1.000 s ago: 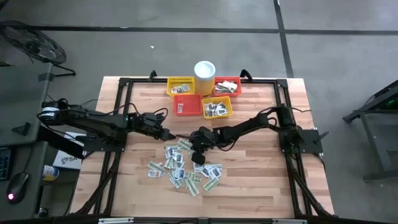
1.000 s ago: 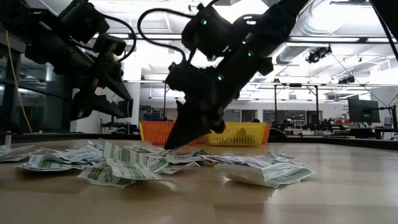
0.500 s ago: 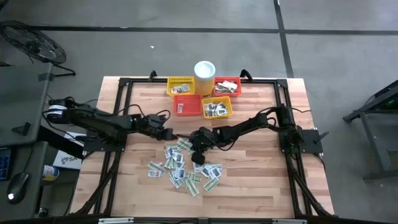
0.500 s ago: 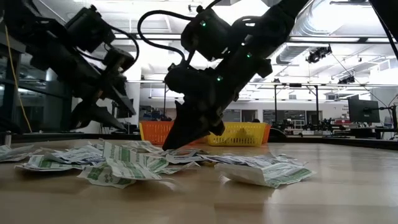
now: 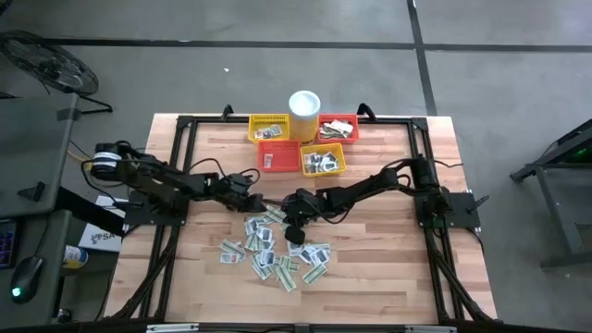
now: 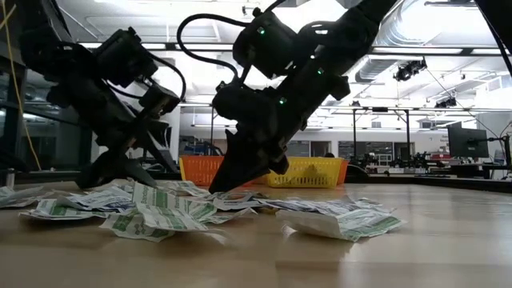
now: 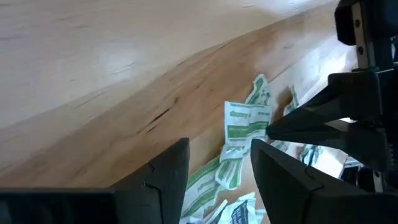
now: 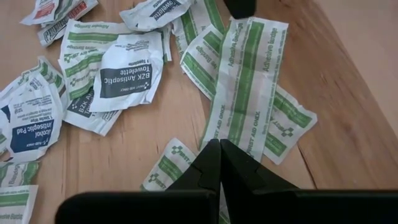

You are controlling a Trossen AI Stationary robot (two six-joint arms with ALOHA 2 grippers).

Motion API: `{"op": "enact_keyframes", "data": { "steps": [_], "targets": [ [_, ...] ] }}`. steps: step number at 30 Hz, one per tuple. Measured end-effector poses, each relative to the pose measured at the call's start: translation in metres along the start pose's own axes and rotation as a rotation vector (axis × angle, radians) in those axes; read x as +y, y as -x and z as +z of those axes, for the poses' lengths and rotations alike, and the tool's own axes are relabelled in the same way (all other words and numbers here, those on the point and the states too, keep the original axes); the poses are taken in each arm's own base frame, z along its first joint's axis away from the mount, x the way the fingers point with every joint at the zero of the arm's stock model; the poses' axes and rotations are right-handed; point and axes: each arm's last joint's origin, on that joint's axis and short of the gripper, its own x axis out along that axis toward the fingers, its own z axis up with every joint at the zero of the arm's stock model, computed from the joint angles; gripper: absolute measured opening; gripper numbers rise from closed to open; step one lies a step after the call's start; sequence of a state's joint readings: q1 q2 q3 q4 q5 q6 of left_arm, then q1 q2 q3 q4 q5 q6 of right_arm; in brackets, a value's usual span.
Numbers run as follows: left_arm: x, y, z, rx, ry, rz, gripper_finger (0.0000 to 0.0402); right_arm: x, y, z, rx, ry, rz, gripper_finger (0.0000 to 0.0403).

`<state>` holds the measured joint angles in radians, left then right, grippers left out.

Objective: Pick & Place First Aid Supplies
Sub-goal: Put the green bandage pack into the top orange basket

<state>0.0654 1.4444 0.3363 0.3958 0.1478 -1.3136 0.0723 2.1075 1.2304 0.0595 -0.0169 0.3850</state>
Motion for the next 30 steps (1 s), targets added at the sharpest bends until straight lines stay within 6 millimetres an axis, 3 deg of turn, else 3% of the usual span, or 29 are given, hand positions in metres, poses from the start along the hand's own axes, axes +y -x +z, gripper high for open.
{"op": "enact_keyframes", "data": {
  "steps": [16, 21, 28, 30],
  "targets": [
    [-0.019, -0.014, 0.006, 0.030, -0.074, -0.067, 0.0166, 0.001, 0.000, 0.000, 0.003, 0.003, 0.019, 0.0000],
    [-0.019, -0.014, 0.006, 0.035, -0.073, -0.066, 0.0119, 0.001, 0.000, 0.000, 0.012, 0.000, 0.033, 0.0000],
    [-0.018, -0.014, 0.005, 0.050, -0.092, -0.064, 0.0016, 0.001, 0.000, -0.001, 0.016, 0.000, 0.040, 0.0000],
    [-0.018, -0.014, 0.005, 0.057, -0.100, -0.067, 0.0006, 0.001, 0.000, -0.001, 0.016, 0.000, 0.040, 0.0000]
  ]
}}
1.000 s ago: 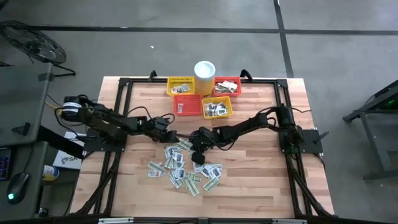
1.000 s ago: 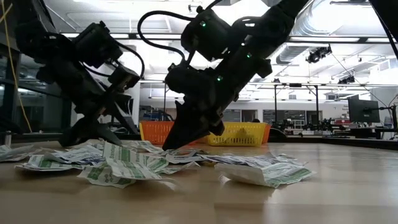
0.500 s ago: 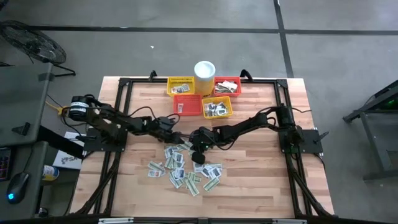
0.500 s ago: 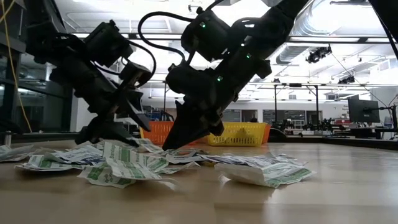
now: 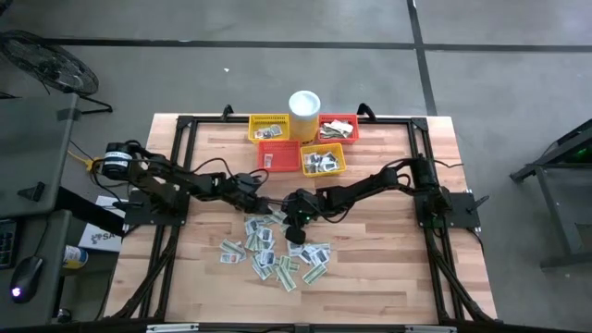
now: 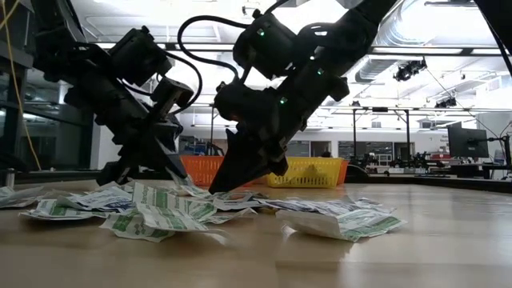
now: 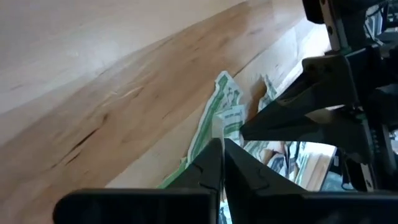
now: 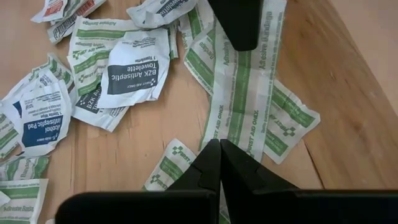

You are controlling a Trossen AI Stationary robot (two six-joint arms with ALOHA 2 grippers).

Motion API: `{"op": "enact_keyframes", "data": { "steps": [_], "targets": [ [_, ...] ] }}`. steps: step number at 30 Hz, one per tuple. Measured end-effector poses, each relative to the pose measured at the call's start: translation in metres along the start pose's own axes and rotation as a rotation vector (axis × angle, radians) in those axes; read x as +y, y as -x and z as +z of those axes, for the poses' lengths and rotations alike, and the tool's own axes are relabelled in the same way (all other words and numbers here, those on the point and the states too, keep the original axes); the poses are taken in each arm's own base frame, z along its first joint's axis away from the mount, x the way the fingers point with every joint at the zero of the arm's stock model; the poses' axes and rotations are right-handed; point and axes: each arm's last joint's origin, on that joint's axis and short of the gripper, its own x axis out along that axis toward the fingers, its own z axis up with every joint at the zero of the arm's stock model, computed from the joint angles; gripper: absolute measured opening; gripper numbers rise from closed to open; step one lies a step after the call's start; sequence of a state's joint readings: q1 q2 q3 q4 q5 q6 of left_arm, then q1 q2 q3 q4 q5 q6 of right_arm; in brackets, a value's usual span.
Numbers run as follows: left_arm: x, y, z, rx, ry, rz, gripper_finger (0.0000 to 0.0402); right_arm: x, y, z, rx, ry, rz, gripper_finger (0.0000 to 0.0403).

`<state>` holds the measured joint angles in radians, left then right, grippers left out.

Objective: Pick & Place First Aid Supplies
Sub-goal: Put the green bandage pack into the top orange basket

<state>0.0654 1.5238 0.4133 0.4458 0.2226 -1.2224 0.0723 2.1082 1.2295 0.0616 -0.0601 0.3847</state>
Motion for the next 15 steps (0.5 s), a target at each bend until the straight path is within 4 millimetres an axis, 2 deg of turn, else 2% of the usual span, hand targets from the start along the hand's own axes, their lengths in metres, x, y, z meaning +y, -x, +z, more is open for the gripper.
{"op": "enact_keyframes", "data": {
  "steps": [7, 15],
  "targets": [
    [-0.001, 0.000, 0.000, 0.004, -0.025, -0.012, 0.0003, 0.003, 0.006, 0.001, 0.028, -0.008, 0.063, 0.0000],
    [-0.005, 0.002, 0.001, -0.011, -0.055, -0.041, 0.0001, 0.013, 0.038, 0.018, 0.003, 0.001, 0.084, 0.0000]
  ]
}}
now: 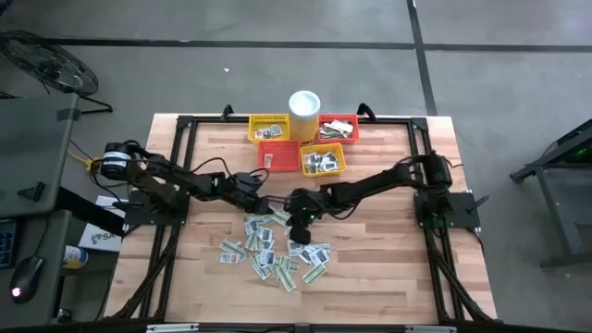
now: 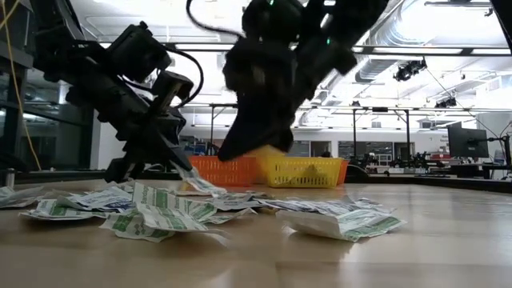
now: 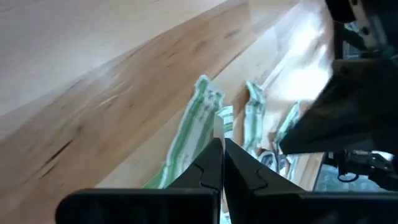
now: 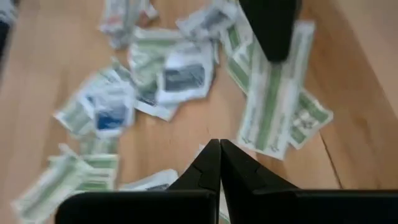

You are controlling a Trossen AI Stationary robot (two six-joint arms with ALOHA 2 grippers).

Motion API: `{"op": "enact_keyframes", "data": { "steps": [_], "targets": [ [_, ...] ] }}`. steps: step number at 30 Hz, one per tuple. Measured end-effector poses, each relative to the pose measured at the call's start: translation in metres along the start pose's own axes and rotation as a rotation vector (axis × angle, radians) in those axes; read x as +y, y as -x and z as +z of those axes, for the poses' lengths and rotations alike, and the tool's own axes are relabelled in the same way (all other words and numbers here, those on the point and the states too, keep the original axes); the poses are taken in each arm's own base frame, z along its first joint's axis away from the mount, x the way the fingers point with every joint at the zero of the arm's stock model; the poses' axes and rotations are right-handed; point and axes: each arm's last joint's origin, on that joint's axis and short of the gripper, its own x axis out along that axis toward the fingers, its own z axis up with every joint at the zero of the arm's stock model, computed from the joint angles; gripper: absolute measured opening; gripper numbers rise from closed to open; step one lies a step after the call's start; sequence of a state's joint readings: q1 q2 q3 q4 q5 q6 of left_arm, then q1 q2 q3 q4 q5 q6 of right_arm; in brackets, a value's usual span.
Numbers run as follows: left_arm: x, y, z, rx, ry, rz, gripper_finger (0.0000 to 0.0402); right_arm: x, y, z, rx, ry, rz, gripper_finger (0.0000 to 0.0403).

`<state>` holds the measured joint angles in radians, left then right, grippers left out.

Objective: Pick & Place First Aid Supplies
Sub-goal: Put the green bandage pack into the top orange basket

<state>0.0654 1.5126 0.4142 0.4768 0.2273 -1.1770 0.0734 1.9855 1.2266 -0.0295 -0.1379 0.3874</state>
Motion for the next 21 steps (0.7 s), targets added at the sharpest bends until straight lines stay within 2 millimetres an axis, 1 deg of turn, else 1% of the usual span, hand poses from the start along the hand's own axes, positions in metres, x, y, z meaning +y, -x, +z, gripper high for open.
{"op": "enact_keyframes", "data": {
  "steps": [7, 11, 17, 21],
  "targets": [
    [-0.009, 0.008, 0.002, -0.016, -0.037, -0.049, 0.0001, 0.013, 0.040, 0.019, -0.069, 0.022, 0.022, 0.0000],
    [-0.022, 0.018, 0.005, -0.051, -0.104, -0.109, 0.0000, 0.021, 0.065, 0.029, -0.120, 0.044, 0.026, 0.0000],
    [-0.053, 0.032, 0.015, -0.164, -0.270, -0.201, 0.0000, 0.029, 0.100, 0.040, -0.198, 0.074, -0.001, 0.0000],
    [-0.074, 0.041, 0.023, -0.248, -0.417, -0.247, 0.0000, 0.033, 0.122, 0.046, -0.273, 0.089, -0.032, 0.0000]
  ]
}}
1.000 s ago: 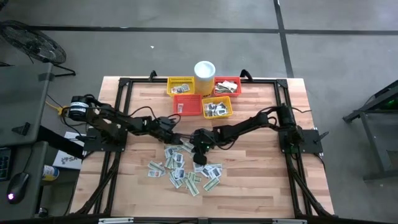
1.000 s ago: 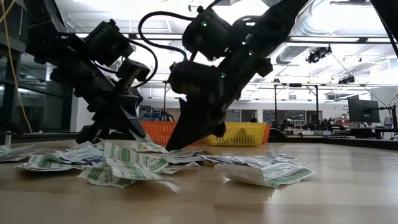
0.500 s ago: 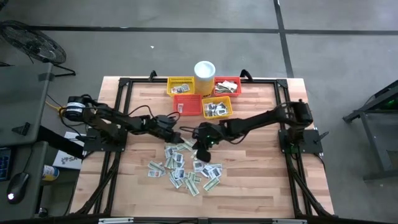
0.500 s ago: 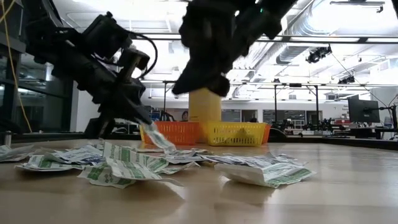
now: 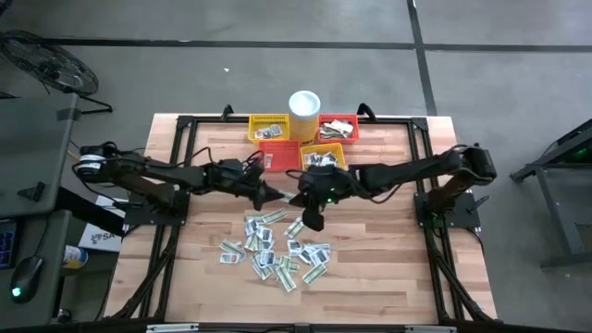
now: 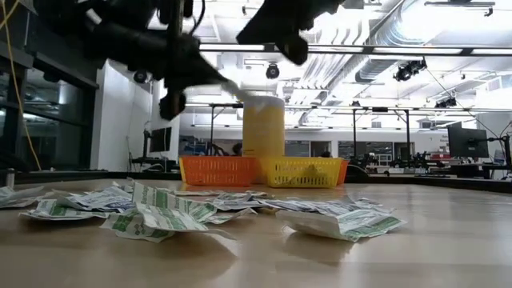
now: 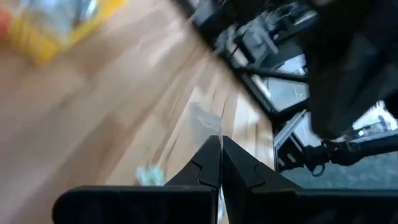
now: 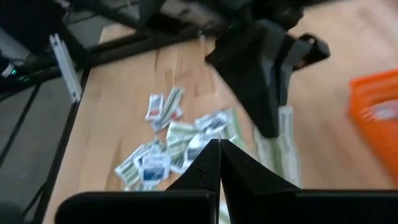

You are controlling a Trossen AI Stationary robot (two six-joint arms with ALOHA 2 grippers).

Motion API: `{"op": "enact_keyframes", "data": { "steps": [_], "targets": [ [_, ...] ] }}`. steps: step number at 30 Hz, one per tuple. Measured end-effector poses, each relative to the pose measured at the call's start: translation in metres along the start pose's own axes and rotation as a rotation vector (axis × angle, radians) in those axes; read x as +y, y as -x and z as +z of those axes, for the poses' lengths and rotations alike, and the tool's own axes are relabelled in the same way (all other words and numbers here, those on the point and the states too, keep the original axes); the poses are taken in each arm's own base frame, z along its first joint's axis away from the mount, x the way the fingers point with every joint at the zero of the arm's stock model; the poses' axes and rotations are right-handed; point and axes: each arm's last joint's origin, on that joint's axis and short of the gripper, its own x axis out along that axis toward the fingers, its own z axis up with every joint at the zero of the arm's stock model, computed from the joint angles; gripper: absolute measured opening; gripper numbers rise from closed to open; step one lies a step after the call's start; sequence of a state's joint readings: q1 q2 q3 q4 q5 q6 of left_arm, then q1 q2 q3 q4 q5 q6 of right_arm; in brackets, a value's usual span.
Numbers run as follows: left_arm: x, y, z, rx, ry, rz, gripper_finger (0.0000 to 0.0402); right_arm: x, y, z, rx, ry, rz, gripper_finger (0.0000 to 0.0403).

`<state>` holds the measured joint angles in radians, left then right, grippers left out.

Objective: Pick & Place First Aid Supplies
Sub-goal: Put the green bandage pack into the top orange basket

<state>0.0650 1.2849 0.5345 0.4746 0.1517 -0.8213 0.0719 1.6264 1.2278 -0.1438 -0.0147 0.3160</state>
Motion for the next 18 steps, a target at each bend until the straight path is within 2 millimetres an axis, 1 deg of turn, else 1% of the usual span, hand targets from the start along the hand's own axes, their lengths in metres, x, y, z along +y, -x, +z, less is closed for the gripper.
{"op": "enact_keyframes", "data": {
  "steps": [6, 10, 13, 18],
  "targets": [
    [-0.026, 0.004, 0.023, -0.091, -0.228, -0.064, 0.0000, 0.003, 0.032, 0.018, -0.121, 0.044, -0.088, 0.0000],
    [-0.038, 0.006, 0.035, -0.131, -0.322, -0.093, 0.0000, 0.003, 0.054, 0.026, -0.168, 0.082, -0.124, 0.0011],
    [-0.047, 0.007, 0.042, -0.165, -0.372, -0.119, 0.0000, 0.001, 0.070, 0.031, -0.181, 0.098, -0.135, 0.0042],
    [-0.056, 0.007, 0.050, -0.179, -0.429, -0.149, 0.0000, -0.007, 0.088, 0.031, -0.140, 0.107, -0.126, 0.0116]
  ]
}}
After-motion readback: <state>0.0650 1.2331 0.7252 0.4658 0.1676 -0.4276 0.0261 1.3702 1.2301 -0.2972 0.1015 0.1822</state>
